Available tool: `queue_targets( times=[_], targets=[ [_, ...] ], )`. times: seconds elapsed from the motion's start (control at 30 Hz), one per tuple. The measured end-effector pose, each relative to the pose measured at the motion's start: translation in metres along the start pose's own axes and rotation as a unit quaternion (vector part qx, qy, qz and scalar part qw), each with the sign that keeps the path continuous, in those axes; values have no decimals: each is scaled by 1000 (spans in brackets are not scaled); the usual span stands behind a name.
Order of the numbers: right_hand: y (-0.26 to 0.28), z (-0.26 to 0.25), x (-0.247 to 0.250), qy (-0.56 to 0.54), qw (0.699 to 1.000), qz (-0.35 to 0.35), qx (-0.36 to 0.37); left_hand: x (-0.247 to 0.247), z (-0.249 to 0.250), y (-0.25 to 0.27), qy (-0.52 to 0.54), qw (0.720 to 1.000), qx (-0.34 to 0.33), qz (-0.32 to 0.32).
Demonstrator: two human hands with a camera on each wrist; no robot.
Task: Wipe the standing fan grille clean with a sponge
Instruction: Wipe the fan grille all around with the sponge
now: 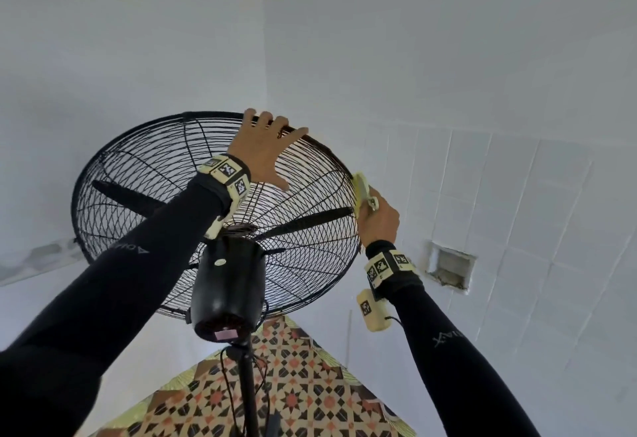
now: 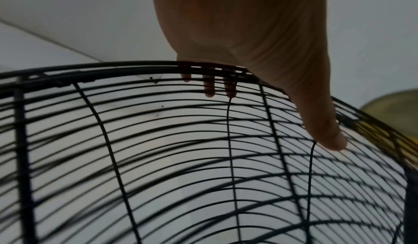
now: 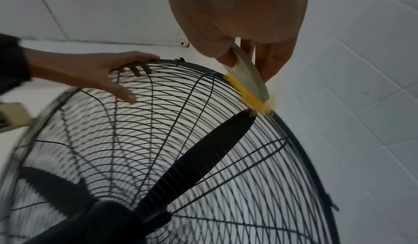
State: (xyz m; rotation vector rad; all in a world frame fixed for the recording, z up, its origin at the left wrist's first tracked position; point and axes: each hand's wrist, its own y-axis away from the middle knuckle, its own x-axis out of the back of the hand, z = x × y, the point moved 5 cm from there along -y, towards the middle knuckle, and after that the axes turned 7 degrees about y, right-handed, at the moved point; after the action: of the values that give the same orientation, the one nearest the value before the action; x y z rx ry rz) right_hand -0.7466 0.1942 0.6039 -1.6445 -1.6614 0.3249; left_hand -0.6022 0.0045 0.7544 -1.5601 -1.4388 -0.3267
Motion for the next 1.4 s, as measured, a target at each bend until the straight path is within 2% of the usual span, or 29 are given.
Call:
queue_targets(
  times=[0.17,0.23,0.3,0.37,0.47,0.53,0.67,0.73,0.83,0.97,1.1,1.2,1.27,1.4],
  targets=[
    [-37,-14,-10,45,995,-56,-64,-4,-4,-3,-32,999,8,-8],
    [-50,-24,-2,-33,997,-19,-68,-7,-2,-6,-37,999,13,-3],
    [-60,-30,6,-147,985,34,-88,-7,0,-9,-48,999,9,3],
    [-66,-30,5,-187,975,44,-108,-6,4,-11,-58,998,8,-2],
    [-67,-25,0,-124,986,-16,-107,-4,7,-14,-60,998,16,-13],
    [-67,-19,6,-108,988,-30,-106,-3,6,-13,-61,998,17,-11],
    [-50,-11,8,-207,969,36,-134,0,11,-10,-62,998,9,-3],
    [-37,-13,1,-241,959,33,-143,0,11,-9,-54,998,11,-4],
    [-33,-21,10,-244,960,33,-135,0,8,-7,-55,998,13,3],
    [-10,-27,9,-261,950,113,-133,1,13,-6,-57,998,2,12],
    [27,-28,-12,-259,958,50,-115,1,9,2,-31,999,6,14],
    [20,-26,-8,-240,965,15,-101,2,3,8,-7,1000,-5,24],
    [13,-28,-2,-225,970,39,-85,3,-6,15,23,999,-2,36],
    [26,-33,-2,-210,964,156,-50,-1,-37,39,45,994,73,68]
  ],
)
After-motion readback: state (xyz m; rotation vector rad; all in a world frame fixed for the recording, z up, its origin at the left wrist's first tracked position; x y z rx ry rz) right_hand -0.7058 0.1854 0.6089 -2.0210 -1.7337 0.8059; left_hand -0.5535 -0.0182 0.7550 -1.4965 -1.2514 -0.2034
